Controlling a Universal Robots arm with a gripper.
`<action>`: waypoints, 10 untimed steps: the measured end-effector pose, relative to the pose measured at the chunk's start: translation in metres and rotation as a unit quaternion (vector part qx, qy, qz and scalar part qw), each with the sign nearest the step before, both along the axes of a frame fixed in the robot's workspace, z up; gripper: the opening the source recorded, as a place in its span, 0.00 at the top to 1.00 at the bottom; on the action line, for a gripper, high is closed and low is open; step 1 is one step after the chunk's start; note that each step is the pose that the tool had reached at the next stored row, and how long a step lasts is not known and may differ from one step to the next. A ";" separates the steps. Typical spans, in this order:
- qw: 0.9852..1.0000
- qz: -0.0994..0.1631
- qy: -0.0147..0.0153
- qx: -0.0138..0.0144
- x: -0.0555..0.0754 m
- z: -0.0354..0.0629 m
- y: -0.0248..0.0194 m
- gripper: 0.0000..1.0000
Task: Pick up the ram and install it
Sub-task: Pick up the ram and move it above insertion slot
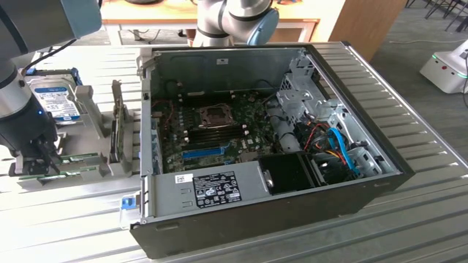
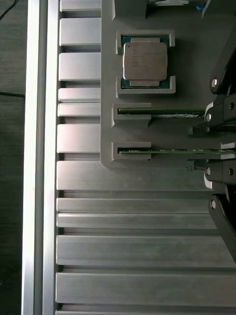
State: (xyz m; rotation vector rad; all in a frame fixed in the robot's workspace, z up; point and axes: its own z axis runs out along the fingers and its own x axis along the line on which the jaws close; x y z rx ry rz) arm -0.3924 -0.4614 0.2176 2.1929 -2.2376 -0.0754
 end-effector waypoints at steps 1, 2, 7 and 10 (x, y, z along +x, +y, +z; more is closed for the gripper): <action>1.000 0.000 0.000 0.000 0.000 -0.0001 -0.0001 0.69; 1.000 0.000 0.000 0.000 0.000 -0.0005 -0.0001 0.69; 1.000 0.000 0.000 0.000 0.000 -0.0053 -0.0001 0.69; 1.000 0.000 0.000 0.000 0.000 -0.0083 -0.0001 0.69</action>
